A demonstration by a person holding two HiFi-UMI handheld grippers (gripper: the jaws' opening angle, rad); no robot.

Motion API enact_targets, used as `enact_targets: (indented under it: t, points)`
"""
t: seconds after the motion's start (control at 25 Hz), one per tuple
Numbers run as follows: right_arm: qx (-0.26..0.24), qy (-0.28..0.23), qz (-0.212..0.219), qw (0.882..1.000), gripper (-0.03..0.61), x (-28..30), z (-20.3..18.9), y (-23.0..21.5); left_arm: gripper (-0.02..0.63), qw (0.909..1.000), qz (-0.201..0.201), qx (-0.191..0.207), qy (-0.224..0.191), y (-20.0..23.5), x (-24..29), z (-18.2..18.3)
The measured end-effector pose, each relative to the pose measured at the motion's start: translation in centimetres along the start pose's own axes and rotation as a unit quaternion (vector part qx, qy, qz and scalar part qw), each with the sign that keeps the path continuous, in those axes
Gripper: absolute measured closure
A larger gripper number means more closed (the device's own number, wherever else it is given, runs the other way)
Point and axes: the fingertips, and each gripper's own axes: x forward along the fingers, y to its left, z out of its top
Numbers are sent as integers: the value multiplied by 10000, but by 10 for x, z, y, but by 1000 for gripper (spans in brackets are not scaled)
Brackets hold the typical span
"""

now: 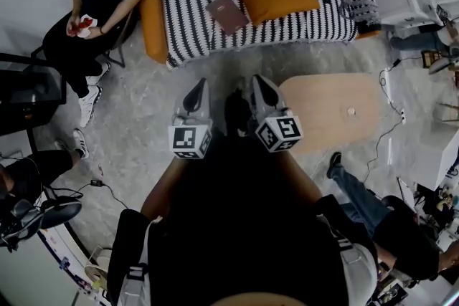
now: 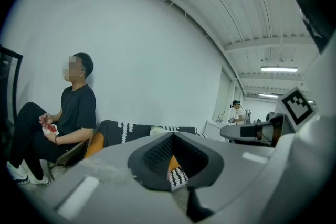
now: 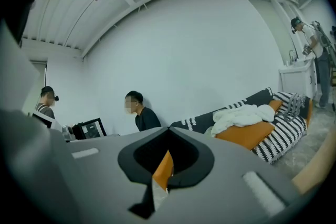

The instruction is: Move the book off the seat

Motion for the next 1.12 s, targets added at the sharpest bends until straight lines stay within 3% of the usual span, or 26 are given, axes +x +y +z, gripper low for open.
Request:
enact_targets:
  t: [0.6,1.12]
  points:
    - [60,121,166,9998,571,99,44,-68,607,9998,12,79,191,12,120,23]
    - [106,173,320,9993,571,145,77,-132,607,9992,138,198,321,-3,204,38]
